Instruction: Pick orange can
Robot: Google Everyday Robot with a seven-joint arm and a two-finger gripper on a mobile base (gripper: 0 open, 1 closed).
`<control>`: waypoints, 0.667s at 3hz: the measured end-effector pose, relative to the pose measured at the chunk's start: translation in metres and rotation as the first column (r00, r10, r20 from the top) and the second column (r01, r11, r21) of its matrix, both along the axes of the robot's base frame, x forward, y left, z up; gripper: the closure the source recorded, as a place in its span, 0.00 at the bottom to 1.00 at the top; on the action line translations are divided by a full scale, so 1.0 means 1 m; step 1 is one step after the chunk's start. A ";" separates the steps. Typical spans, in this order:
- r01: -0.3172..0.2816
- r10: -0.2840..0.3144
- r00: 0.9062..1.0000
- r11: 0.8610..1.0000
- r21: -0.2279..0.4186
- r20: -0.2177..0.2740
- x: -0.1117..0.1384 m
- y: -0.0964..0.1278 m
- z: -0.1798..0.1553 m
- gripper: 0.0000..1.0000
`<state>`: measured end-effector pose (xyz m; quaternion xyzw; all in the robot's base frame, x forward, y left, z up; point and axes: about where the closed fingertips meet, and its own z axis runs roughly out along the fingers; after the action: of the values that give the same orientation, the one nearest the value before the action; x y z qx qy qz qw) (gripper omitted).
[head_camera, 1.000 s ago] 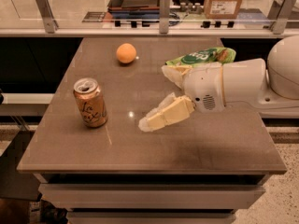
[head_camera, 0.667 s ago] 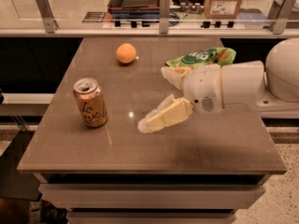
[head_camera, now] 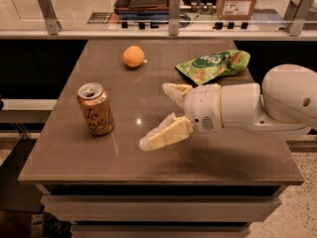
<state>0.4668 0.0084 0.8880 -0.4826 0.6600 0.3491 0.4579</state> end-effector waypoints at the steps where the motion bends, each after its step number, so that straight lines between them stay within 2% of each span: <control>1: -0.024 0.024 1.000 0.999 0.025 0.019 0.003 0.013 -0.019 0.00; 2: -0.046 0.044 0.998 0.998 0.047 0.040 0.009 0.028 -0.032 0.00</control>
Offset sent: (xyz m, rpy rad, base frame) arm 0.0192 0.0407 -0.0490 0.0785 -0.0608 0.0617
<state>0.4761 0.0362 0.8563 -0.4931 0.6311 0.3656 0.4742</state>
